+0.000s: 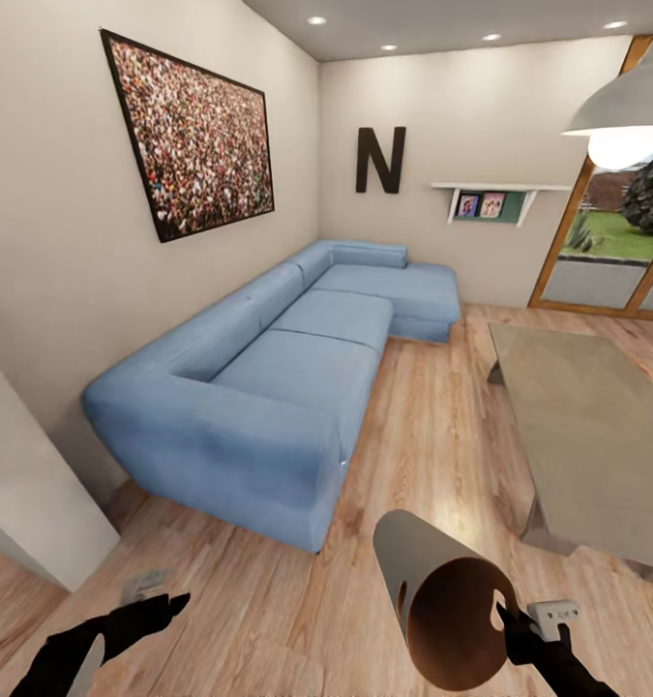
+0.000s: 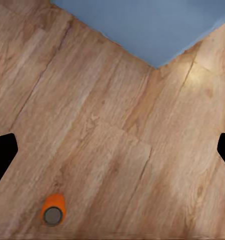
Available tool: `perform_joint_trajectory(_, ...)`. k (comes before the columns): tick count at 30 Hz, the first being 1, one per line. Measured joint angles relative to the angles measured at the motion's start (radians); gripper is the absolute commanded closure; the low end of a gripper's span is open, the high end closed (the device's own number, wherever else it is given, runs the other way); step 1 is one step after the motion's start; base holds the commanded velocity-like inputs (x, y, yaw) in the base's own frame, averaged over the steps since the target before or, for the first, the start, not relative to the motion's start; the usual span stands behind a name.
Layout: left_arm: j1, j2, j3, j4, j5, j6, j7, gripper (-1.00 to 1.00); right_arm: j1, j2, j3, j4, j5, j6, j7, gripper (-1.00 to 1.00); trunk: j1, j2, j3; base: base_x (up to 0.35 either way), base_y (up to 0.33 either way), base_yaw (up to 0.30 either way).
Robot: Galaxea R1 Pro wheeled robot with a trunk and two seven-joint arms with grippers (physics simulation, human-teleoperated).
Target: Put the three can of soda from the living room inside the tash can in the kitchen.
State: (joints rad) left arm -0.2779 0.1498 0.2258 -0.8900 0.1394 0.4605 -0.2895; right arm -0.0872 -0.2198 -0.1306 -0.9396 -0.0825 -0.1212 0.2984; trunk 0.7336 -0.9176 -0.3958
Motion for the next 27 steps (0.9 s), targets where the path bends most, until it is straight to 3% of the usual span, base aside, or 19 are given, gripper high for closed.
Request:
perform_joint_trajectory(2, -0.008, -0.014, -0.022, 0.003, -0.003, 0.014, 0.011, -1.00, 0.000, 0.000, -0.001, -0.002, -0.003, 0.005, 0.002, 1.00, 0.008, -0.014, -0.007, 0.001, 0.000, -0.010)
perform_joint_trajectory(3, -0.011, -0.018, -0.052, 0.008, -0.004, 0.019, 0.017, -1.00, 0.000, 0.000, -0.002, -0.001, -0.002, 0.007, 0.001, 1.00, 0.011, -0.021, -0.011, 0.001, 0.000, -0.004)
perform_joint_trajectory(4, -0.014, -0.022, -0.109, 0.041, -0.003, 0.021, 0.023, -1.00, 0.000, 0.000, -0.003, -0.003, -0.002, 0.009, 0.002, 1.00, 0.015, -0.028, -0.014, 0.000, 0.000, -0.003)
perform_joint_trajectory(8, -0.023, -0.027, -0.172, 0.112, 0.000, 0.022, 0.029, -1.00, 0.000, 0.000, -0.002, -0.011, -0.002, 0.011, 0.002, 1.00, 0.031, -0.056, -0.027, 0.000, 0.000, -0.001)
perform_joint_trajectory(9, -0.062, -0.028, -0.195, 0.139, -0.001, 0.029, 0.031, -1.00, -0.001, 0.000, -0.003, -0.036, -0.001, 0.041, 0.002, 1.00, 0.035, -0.063, -0.030, 0.000, 0.000, 0.000)
perform_joint_trajectory(14, -0.111, -0.028, -0.202, 0.190, -0.002, 0.027, 0.114, -1.00, -0.002, 0.000, -0.005, -0.207, 0.003, 0.316, -0.002, 1.00, 0.054, -0.098, -0.046, 0.000, 0.000, 0.000)
perform_joint_trajectory(17, -0.123, -0.029, -0.203, 0.251, 0.002, 0.020, 0.142, -1.00, -0.008, 0.000, -0.005, -0.277, 0.005, 0.440, -0.005, 1.00, 0.065, -0.119, -0.055, 0.000, 0.000, 0.000)
perform_joint_trajectory(22, -0.164, -0.025, -0.201, 0.338, 0.004, 0.013, 0.158, -1.00, -0.027, 0.000, -0.006, -0.356, 0.003, 0.582, -0.008, 1.00, 0.084, -0.154, -0.071, 0.000, 0.000, 0.000)
perform_joint_trajectory(27, -0.186, -0.019, -0.197, 0.396, 0.003, -0.008, 0.162, -1.00, -0.135, -0.001, -0.007, -0.408, 0.006, 0.763, -0.009, 1.00, 0.103, -0.189, -0.086, 0.000, 0.000, 0.000)
